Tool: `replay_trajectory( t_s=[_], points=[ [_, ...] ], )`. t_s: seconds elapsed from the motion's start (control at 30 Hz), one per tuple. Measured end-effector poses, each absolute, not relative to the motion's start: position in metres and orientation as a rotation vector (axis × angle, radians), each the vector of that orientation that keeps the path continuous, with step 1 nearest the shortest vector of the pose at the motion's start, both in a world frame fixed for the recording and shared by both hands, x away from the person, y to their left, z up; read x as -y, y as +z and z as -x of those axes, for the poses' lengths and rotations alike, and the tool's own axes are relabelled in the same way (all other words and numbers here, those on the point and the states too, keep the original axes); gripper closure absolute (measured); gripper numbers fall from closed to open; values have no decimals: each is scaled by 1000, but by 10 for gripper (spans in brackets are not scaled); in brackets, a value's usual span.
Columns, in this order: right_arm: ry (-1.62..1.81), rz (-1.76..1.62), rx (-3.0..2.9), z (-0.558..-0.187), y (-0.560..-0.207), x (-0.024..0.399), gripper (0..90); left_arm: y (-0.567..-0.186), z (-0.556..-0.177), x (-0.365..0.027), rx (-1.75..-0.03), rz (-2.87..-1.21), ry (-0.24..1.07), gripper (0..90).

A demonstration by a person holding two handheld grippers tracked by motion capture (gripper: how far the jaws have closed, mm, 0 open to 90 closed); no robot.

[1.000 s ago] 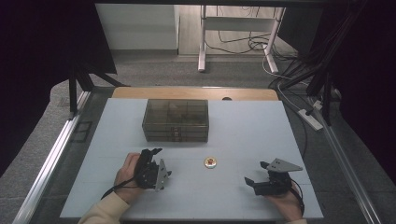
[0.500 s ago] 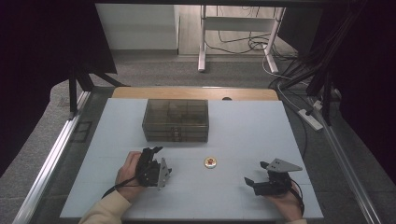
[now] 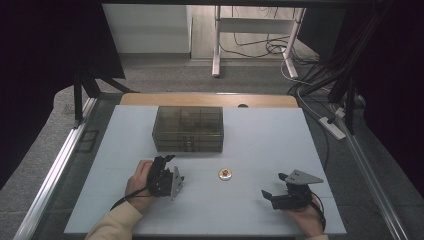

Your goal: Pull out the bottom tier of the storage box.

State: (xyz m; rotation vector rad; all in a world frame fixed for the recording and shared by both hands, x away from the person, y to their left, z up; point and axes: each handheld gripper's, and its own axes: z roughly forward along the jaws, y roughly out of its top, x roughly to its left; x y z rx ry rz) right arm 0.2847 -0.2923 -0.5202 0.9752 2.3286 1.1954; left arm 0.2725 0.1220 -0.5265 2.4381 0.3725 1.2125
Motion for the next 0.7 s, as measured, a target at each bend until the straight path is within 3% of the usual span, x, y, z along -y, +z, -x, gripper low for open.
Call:
replay_trajectory(
  t_s=[0.7],
  points=[
    [1197,-976,-2328,-285,-520,293,90,-533,-291,-112,-356,-2449,1247,221]
  ],
)
